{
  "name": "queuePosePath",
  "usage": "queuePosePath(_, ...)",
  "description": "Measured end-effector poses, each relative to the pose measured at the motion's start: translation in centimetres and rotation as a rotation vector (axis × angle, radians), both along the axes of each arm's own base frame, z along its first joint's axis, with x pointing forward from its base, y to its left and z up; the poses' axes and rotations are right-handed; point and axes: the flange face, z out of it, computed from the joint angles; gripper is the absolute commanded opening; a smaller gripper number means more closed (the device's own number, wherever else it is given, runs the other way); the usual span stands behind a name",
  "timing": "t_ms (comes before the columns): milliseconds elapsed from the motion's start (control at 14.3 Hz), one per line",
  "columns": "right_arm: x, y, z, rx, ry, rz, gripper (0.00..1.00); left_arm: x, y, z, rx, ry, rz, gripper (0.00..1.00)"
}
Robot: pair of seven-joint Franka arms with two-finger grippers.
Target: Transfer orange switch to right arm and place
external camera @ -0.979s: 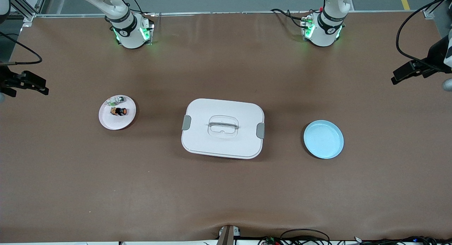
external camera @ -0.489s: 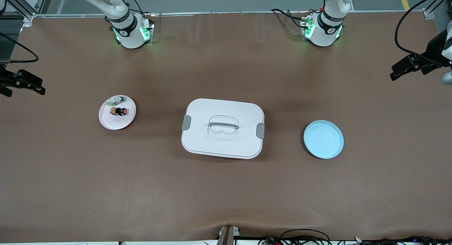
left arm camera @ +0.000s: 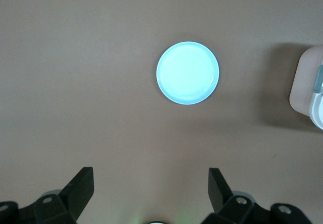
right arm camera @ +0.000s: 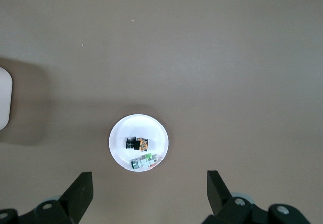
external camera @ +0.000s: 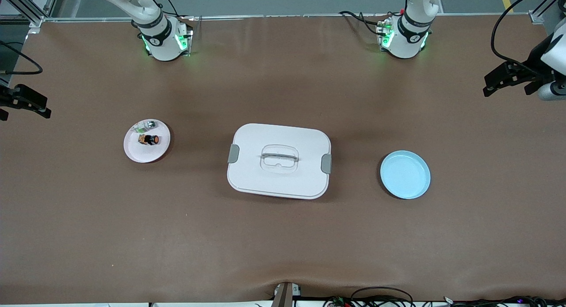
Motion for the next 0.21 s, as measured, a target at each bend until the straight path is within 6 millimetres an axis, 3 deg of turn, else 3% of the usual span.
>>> queuePosePath(210, -0.07, -0.05, 0.47, 0.000, -0.005, -0.001, 1.00, -0.02, -0.41, 0.27, -0.013, -0.005, -0.006, 1.00)
